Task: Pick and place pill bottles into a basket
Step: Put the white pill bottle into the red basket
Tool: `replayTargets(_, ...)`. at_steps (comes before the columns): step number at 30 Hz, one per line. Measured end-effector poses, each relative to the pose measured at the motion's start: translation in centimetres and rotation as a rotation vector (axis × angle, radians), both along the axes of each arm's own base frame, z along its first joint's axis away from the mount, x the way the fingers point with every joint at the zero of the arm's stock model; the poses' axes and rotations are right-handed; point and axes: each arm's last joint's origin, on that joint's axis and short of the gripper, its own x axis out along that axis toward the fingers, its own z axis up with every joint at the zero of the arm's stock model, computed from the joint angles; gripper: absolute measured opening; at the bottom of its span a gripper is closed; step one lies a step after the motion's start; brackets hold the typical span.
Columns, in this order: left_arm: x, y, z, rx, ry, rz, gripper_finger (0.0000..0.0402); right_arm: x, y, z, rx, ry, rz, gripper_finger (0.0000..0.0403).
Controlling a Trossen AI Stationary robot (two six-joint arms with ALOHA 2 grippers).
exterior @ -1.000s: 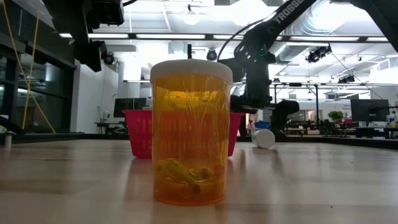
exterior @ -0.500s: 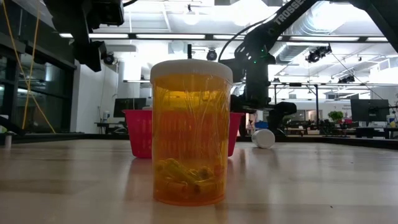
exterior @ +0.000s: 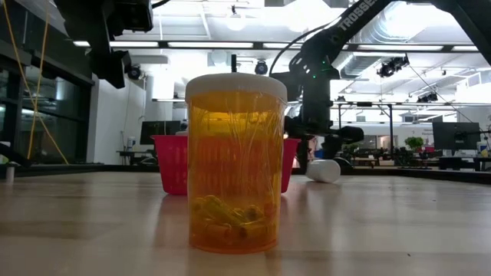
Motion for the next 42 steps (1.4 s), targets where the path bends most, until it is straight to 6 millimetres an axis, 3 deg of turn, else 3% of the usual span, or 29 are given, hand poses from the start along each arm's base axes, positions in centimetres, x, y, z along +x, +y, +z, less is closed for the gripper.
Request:
replayTargets(7,0.0,0.0,0.0,0.0,0.0,0.0,0.0325,0.1,0.3,0.0,0.0,-0.004,0.038,0.0144)
replayTargets(14,0.0,0.0,0.0,0.001,0.0,0.001,0.0325,0.5,1.0,0.0,-0.019,-0.01,0.096,0.0159)
replayTargets(21,0.2,0.0,0.1,-0.001,-0.019,0.004,0.0325,1.9,2.3,0.2,-0.067,-0.079,0.178,0.0143)
replayTargets(35,0.6,0.0,0.5,-0.003,-0.076,0.004,0.0325,6.0,5.9,1.6,-0.446,-0.294,0.372,0.0143)
replayTargets(42,-0.6,0.5,2.0,0.037,-0.172,0.073,0.0325,7.2,8.1,2.7,-0.588,-0.351,0.4,0.0143)
